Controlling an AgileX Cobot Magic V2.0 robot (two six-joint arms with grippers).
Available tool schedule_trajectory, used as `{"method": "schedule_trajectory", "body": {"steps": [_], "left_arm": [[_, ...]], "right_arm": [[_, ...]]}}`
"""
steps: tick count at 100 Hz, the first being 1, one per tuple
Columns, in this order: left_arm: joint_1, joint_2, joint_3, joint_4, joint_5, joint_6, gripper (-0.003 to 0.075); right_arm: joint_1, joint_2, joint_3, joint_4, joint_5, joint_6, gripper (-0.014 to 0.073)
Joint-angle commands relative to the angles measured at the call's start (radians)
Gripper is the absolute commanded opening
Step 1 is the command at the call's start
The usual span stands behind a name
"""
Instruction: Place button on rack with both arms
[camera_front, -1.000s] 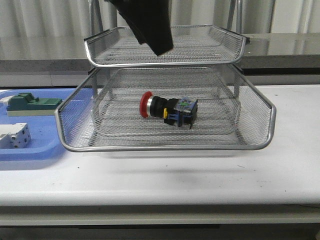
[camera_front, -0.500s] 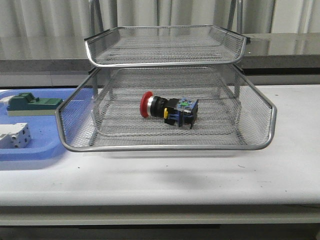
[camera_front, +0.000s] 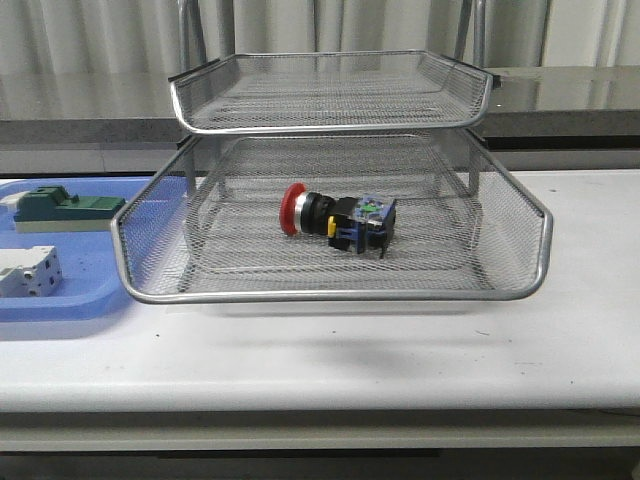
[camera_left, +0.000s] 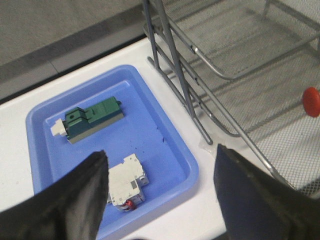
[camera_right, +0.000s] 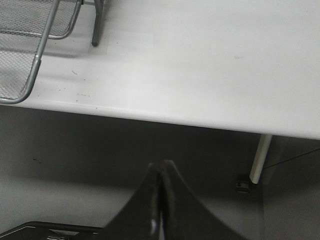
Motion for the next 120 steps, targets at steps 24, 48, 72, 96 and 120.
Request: {"method": "schedule_trajectory", "body": {"steps": [24,48,72,96,120], "left_arm": [[0.003,-0.305,0.318,-0.112,-0.406,-0.008,0.0438],[0.003,-0.394,0.475,-0.121,-0.591,-0.008,0.0438],[0.003,-0.394,0.484,-0.146,-0.606,-0.008,0.0438],[0.003,-0.394,0.484,-0.146,-0.600,-0.008,0.0338],[0.003,-0.394,0.484,-0.146,-0.600,-0.008,0.0046]], "right_arm": [[-0.004,0.003,-0.031,-0.014,-0.053,-0.002,-0.0068],[-0.004,0.003,-0.031,-0.014,-0.053,-0.002,-0.0068],[-0.004,0.003,-0.031,-0.014,-0.053,-0.002,-0.0068],[-0.004,0.003,-0.031,-0.014,-0.053,-0.002,-0.0068],[-0.004,0.003,-0.031,-0.014,-0.053,-0.002,-0.0068]]}}
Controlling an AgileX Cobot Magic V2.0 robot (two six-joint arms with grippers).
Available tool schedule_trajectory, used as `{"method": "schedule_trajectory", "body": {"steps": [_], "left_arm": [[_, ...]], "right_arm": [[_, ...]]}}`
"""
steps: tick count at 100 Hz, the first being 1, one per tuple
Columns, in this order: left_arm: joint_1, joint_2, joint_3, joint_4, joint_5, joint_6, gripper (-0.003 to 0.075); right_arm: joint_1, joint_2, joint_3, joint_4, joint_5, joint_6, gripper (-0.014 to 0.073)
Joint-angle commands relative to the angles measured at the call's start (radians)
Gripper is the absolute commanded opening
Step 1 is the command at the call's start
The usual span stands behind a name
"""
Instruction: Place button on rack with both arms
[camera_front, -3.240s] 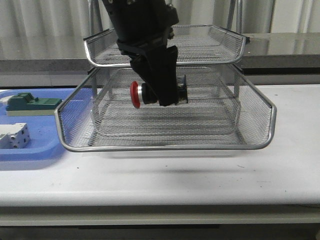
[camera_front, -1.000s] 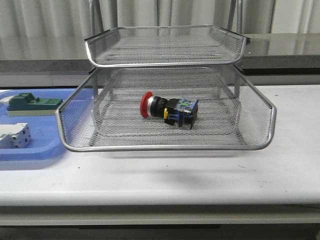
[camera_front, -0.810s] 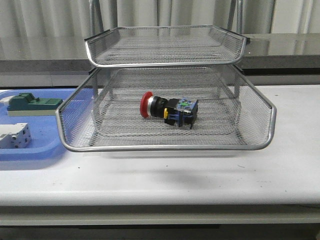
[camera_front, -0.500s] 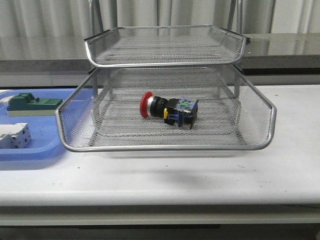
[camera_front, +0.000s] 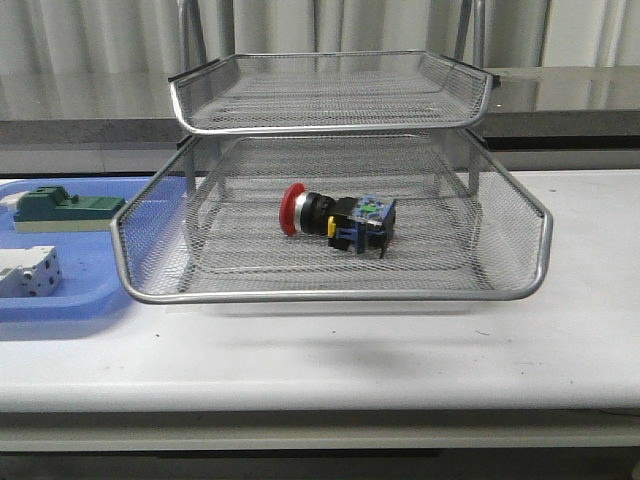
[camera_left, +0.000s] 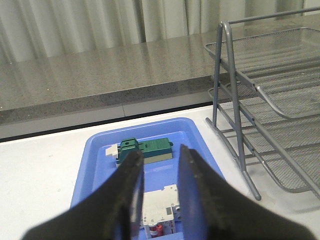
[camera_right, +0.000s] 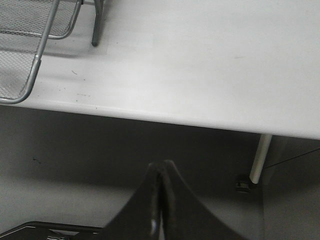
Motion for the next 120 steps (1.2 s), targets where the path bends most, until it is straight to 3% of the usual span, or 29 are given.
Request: {"method": "schedule_trajectory", "body": {"steps": [1,6,42,84,120], "left_arm": [[0.003,0.003,-0.029,-0.013,-0.075,-0.008,0.0029],[0.003,0.003,-0.029,-0.013,-0.075,-0.008,-0.0020],[0.003,0.003,-0.029,-0.013,-0.075,-0.008,-0.0020],[0.003,0.003,-0.029,-0.013,-0.075,-0.008,-0.0020],[0.003,0.003,-0.029,-0.013,-0.075,-0.008,-0.0020]], "right_arm": [[-0.004,0.003,-0.031,-0.014,-0.053,-0.002,-0.0068],[-0.004,0.003,-0.031,-0.014,-0.053,-0.002,-0.0068],[-0.004,0.003,-0.031,-0.004,-0.064,-0.002,-0.0068],[-0.004,0.076,-0.031,0.290,-0.096,-0.004,-0.0068],[0.000,0.300,-0.031,0.471,-0.109,-0.286,-0.0067]]}}
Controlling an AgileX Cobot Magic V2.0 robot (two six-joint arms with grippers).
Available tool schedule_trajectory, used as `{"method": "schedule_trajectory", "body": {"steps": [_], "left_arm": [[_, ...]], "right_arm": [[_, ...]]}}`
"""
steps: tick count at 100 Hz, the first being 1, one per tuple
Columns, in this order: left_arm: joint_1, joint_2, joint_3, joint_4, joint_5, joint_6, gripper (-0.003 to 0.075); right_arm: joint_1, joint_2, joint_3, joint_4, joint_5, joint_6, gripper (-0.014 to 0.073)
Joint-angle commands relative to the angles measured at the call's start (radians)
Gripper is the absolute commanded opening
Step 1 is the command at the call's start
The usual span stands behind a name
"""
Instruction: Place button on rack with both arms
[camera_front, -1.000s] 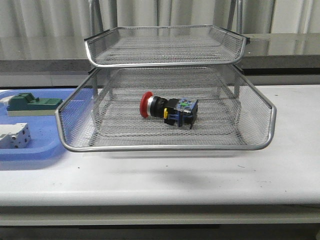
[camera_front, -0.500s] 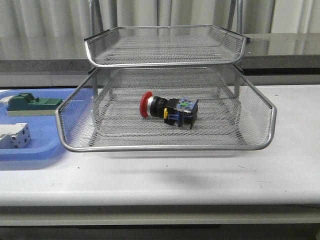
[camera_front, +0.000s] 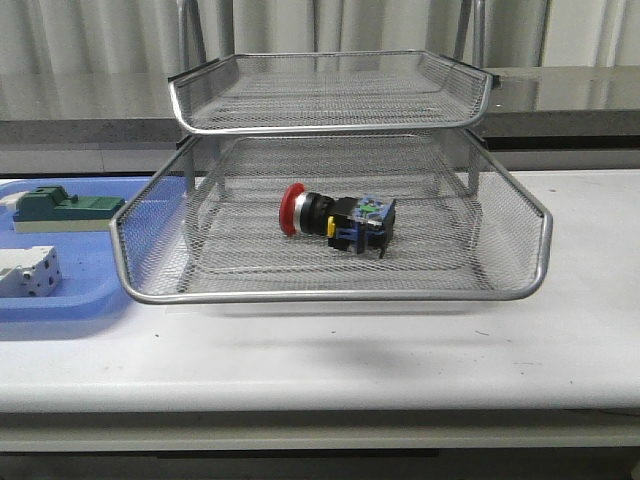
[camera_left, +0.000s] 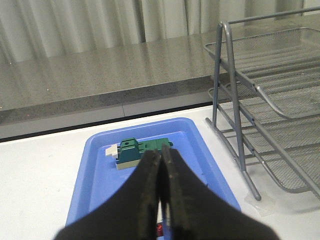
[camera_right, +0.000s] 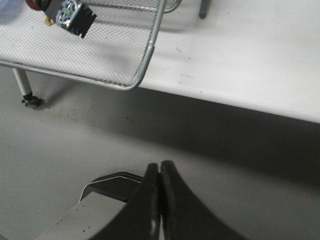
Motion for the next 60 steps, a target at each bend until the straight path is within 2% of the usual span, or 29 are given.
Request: {"method": "schedule_trajectory", "body": {"steps": [1,21,60], "left_arm": [[0.003,0.003,-0.029,-0.013,-0.075,-0.008,-0.0020],[0.003,0.003,-0.029,-0.013,-0.075,-0.008,-0.0020],[0.003,0.003,-0.029,-0.013,-0.075,-0.008,-0.0020]], "right_arm": [[0.001,0.057,-0.031,0.072,-0.056,-0.099,-0.0067],[0.066,0.187,-0.031,0.112,-0.128,-0.253,-0.0067],[0.343,0.396,-0.031,0.112,-0.320,-0.438,-0.0067]]}}
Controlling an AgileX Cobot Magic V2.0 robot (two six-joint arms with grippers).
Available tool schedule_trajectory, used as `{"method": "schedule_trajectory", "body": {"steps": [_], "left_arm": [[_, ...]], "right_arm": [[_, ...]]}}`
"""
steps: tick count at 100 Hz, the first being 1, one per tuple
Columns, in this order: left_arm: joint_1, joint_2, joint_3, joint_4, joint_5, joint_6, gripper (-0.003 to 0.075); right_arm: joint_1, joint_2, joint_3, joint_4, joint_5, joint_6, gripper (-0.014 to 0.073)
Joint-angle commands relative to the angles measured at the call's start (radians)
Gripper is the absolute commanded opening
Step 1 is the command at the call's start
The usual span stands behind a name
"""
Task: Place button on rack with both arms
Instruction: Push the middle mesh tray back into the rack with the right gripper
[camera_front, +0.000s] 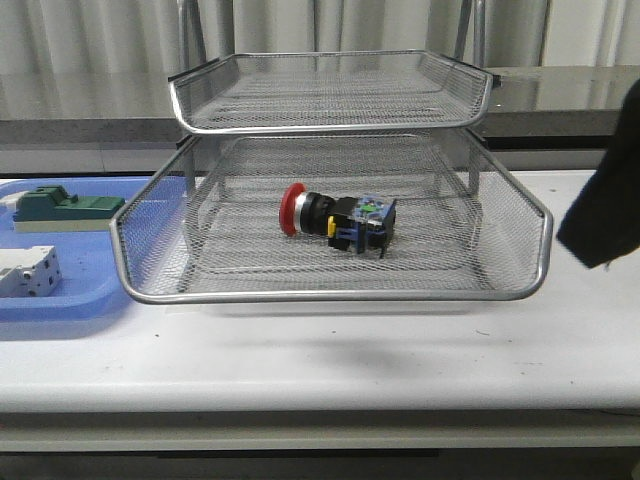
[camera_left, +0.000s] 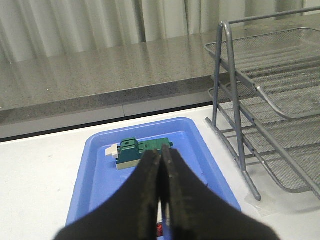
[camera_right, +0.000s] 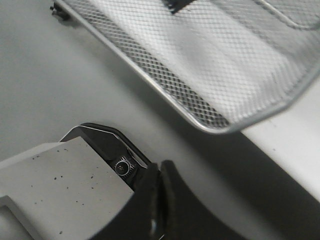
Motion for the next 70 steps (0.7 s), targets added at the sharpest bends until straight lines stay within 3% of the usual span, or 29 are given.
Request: {"method": "schedule_trajectory", "body": {"steps": [1,29,70], "left_arm": [[0.003,0.003,-0.029,-0.013,-0.075,-0.008,-0.0020],[0.003,0.003,-0.029,-0.013,-0.075,-0.008,-0.0020],[0.003,0.003,-0.029,-0.013,-0.075,-0.008,-0.0020]], "right_arm": [[0.060,0.026,-0.031,0.030,-0.069,-0.061,-0.0067],[0.224,0.147,-0.031,0.030,-0.194,-0.134,-0.0067],[0.357,0.306,-0.031,0.027,-0.471,-0.216,-0.0067]]}}
